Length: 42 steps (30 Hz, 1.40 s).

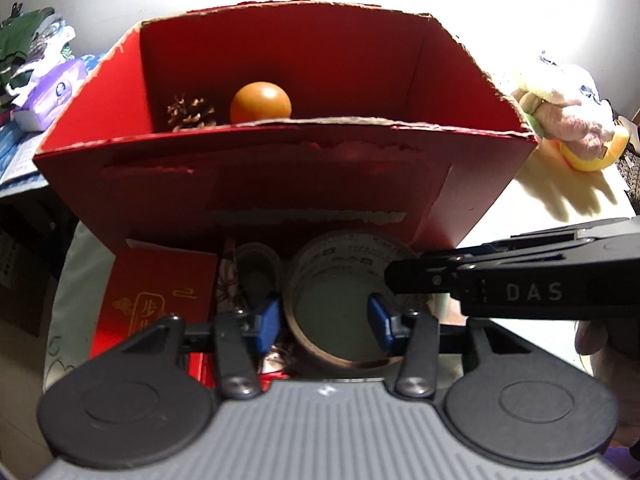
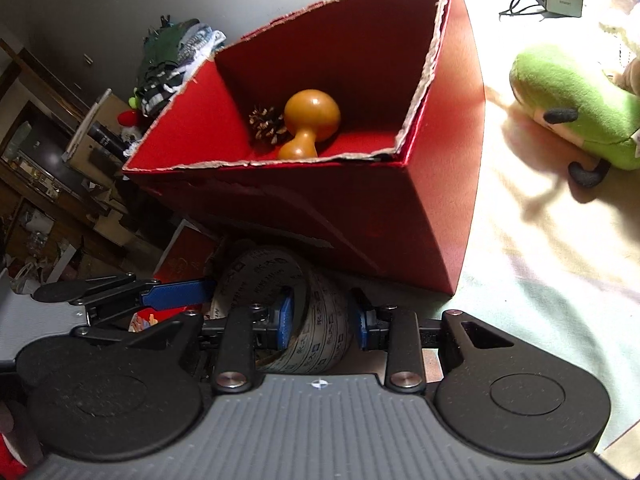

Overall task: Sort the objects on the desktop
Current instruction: 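Lift the tape roll with the right gripper and carry it toward the red box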

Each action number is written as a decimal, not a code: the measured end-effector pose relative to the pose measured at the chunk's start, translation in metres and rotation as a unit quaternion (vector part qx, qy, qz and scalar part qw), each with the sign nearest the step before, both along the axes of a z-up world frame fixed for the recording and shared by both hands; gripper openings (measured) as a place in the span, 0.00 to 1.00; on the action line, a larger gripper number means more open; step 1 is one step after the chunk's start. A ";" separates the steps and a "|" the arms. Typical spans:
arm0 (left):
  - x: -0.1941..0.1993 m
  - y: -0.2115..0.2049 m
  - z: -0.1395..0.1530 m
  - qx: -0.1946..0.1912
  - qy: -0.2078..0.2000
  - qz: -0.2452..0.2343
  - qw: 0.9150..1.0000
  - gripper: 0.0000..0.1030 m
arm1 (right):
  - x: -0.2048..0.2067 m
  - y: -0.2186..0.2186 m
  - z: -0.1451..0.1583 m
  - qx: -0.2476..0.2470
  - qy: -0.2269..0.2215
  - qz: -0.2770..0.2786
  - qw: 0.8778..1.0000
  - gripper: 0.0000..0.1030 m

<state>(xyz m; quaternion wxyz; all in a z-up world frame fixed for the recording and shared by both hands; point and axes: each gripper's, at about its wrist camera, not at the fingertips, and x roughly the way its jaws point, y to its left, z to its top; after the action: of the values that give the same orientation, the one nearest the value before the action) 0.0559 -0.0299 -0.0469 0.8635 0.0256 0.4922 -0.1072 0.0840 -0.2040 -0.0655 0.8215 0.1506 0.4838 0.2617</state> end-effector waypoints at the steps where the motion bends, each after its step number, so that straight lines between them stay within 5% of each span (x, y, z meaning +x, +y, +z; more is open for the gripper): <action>1: 0.001 0.000 0.000 0.000 0.000 -0.001 1.000 0.46 | 0.000 0.001 -0.001 -0.001 0.003 0.000 1.000 0.33; 7: 0.001 -0.001 0.001 0.002 -0.002 -0.010 1.000 0.43 | 0.002 0.003 -0.005 -0.002 0.017 0.002 1.000 0.20; 17: 0.002 -0.026 0.004 -0.029 0.007 -0.063 0.998 0.38 | -0.004 -0.020 0.001 -0.023 0.030 -0.023 0.999 0.15; 27: 0.000 -0.058 -0.014 -0.003 0.036 -0.086 0.996 0.37 | -0.023 -0.066 0.000 -0.034 0.047 -0.070 0.996 0.11; 37: -0.003 -0.064 -0.017 0.009 0.037 -0.082 0.996 0.26 | -0.025 -0.070 -0.001 -0.046 0.045 -0.067 0.996 0.25; 42: -0.005 -0.077 -0.008 0.016 0.021 -0.104 0.994 0.27 | -0.026 -0.067 0.001 -0.034 0.044 -0.058 0.997 0.11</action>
<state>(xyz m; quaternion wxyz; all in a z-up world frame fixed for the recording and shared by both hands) 0.0506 -0.1066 -0.0549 0.8364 0.0879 0.5070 -0.1888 0.0584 -0.2712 -0.0644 0.8175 0.1619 0.5188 0.1905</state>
